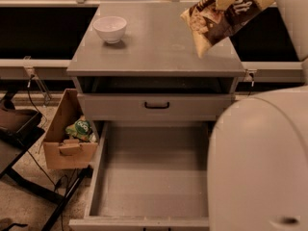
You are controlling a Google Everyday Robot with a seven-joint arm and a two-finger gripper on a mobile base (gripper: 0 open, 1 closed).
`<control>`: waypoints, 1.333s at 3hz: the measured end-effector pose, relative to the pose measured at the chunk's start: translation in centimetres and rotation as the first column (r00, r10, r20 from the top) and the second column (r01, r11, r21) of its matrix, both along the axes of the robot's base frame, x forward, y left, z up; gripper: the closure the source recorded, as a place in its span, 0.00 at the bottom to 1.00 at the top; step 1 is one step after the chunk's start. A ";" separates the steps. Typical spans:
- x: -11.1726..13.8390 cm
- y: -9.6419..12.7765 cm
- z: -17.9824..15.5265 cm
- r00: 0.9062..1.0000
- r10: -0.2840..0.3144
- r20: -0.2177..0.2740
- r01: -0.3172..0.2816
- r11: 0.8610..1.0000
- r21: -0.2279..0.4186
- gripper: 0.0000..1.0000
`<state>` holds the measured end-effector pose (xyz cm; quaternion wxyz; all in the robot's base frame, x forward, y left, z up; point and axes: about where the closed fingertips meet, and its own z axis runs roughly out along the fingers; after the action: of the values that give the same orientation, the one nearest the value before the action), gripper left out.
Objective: Pick brown chip bag from middle drawer and place on counter
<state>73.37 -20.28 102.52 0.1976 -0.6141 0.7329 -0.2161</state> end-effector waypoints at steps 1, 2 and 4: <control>4.5 0.1 -1.4 0.998 -0.030 0.062 0.024 0.996 0.091 1.00; 8.6 1.6 0.5 0.973 -0.102 0.205 0.042 0.960 0.278 1.00; 10.4 3.1 2.0 0.952 -0.125 0.278 0.015 0.929 0.369 0.81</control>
Offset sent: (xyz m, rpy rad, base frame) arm 0.1971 -0.0121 0.1053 0.4365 -0.3682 -0.1326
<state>83.81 -17.19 104.52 0.4072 -0.5007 0.7438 -0.1739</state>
